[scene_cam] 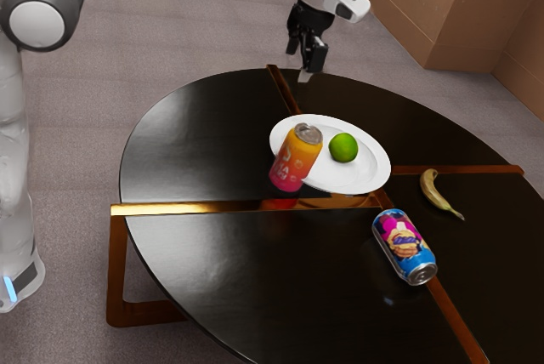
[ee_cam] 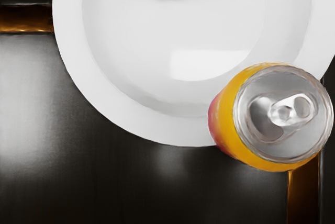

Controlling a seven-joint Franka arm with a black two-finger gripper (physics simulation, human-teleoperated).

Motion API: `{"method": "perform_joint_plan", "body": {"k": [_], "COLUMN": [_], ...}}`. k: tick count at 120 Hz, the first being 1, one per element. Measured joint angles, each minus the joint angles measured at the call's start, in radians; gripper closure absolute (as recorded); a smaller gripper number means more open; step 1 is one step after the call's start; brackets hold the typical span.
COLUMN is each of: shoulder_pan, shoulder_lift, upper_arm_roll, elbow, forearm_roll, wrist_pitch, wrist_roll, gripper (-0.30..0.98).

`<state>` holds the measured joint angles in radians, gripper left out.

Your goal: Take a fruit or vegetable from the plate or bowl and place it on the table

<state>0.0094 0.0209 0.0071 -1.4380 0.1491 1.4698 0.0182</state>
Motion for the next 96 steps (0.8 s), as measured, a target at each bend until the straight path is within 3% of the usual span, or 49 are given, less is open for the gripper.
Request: {"method": "perform_joint_plan", "body": {"k": [26,38,57,77,96], "shoulder_pan": [0.080,0.073,0.097,0.103,0.104], "shoulder_lift": [0.026,0.127,0.422,0.506,0.580], "upper_arm_roll": [0.003,0.001,-0.002,-0.010,-0.011], "elbow": [0.044,0.180,0.557,0.611,0.668], "forearm_roll": [-0.034,-0.045,-0.114,-0.200,-0.240], "wrist_pitch": [0.015,0.019,-0.040,-0.074,-0.085], "wrist_roll": [0.036,0.047,-0.023,-0.126,-0.211], "gripper": [0.00,0.00,0.00,0.00,0.00]}}
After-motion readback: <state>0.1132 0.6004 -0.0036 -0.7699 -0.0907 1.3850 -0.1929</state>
